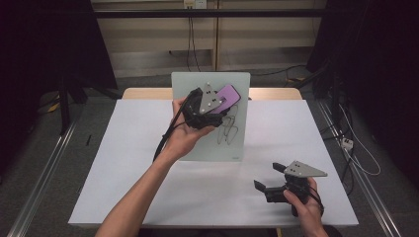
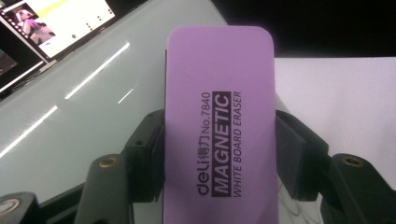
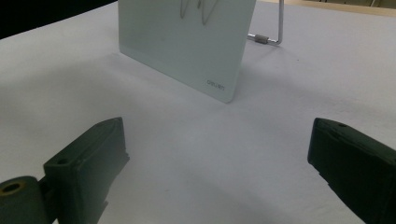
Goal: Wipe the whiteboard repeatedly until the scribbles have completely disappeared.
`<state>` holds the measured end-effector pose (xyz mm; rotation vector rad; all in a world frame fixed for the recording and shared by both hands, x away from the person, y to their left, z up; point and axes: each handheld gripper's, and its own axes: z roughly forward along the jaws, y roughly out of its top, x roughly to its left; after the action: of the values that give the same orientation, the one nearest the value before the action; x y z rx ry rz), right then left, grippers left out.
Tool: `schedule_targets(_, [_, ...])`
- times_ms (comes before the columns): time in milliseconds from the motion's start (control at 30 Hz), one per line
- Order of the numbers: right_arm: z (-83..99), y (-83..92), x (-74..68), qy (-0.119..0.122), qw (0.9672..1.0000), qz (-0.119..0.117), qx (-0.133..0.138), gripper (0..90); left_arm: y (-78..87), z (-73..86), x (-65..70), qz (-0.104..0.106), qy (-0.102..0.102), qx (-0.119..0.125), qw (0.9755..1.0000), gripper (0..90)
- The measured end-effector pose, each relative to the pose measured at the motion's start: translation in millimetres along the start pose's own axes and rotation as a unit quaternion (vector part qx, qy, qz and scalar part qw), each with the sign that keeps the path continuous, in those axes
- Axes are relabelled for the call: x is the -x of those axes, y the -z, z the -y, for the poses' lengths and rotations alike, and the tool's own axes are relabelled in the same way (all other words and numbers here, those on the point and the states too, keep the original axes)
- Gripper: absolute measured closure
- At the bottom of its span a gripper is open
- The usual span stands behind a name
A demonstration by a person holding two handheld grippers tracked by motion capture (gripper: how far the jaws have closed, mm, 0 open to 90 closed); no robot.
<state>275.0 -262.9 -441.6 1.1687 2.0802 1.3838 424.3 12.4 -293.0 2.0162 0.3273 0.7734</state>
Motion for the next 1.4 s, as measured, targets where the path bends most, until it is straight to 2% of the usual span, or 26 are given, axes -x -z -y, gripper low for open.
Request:
schedule_targets(100, [0.0, 0.0, -0.2, 0.000, 1.0000, -0.001, 0.000, 4.4, -2.9, 1.8, -1.1, 0.002, 0.006, -0.001, 1.0000, 41.1])
schedule_targets(500, [0.0, -0.2, -0.2, -0.002, 1.0000, 0.001, -0.001, 4.4, -8.6, -4.5, 2.1, 0.000, -0.013, 0.000, 0.9999, 41.1])
schedule_targets(600, [0.1, -0.1, -0.3, 0.000, 1.0000, 0.000, -0.001, 4.4, -9.4, -3.2, 2.6, 0.009, -0.009, -0.004, 0.9999, 41.1])
schedule_targets(933, [0.1, 0.2, -0.4, 0.001, 1.0000, -0.001, 0.000, 4.4, -10.1, -3.2, 2.3, 0.010, -0.006, -0.003, 0.9999, 41.1])
schedule_targets(1033, [0.1, 0.2, -0.4, 0.001, 1.0000, -0.001, 0.000, 4.4, -10.3, -4.1, 1.4, 0.014, 0.007, -0.003, 0.9999, 41.1])
schedule_targets(1100, [0.0, 0.0, -0.5, 0.001, 1.0000, -0.001, 0.000, 4.4, -10.4, -4.3, 0.9, 0.016, 0.002, 0.000, 0.9999, 41.1])
schedule_targets(1400, [0.1, 0.2, -0.8, 0.001, 1.0000, -0.001, 0.000, 4.4, -12.2, -4.4, 3.1, 0.017, 0.005, -0.007, 0.9998, 41.1])
